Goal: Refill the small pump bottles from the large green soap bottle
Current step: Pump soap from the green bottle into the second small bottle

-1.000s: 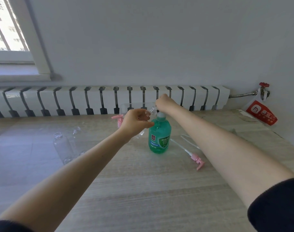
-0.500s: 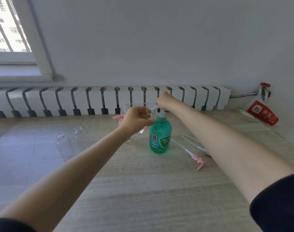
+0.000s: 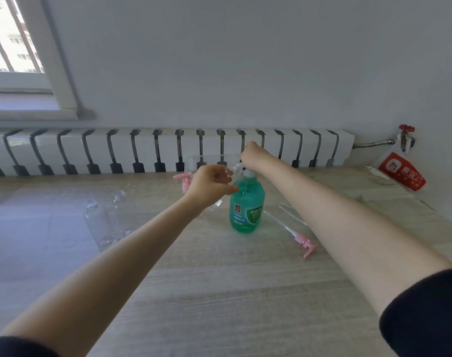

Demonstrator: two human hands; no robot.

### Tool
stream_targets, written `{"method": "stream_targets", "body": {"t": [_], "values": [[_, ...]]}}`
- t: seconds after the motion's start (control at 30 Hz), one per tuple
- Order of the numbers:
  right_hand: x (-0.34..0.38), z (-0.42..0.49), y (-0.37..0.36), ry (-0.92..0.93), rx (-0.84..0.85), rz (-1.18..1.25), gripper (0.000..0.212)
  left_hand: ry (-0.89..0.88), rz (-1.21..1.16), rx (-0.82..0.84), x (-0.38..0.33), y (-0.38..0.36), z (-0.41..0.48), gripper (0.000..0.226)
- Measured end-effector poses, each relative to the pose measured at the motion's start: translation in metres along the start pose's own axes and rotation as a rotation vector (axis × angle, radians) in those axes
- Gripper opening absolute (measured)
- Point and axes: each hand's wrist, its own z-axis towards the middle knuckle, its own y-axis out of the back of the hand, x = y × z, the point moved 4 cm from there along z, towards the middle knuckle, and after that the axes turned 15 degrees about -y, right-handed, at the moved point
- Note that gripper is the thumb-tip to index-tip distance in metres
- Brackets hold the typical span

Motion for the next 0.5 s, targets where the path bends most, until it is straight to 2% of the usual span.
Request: {"method": "stream_targets", "body": {"t": [0.33,0.5], "values": [[0.0000,-0.0043,0.0027,-0.001,-0.007,-0.007,0.047,0.000,0.016,0.002,-0.0033,0.0015,0.0009,0.040],[0.0031,-0.0066,0.0094,-0.008,0.007,0.022,0.028,0.001,-0.007,-0.004,-0.0066,0.0025,0.0021,0.039]]}}
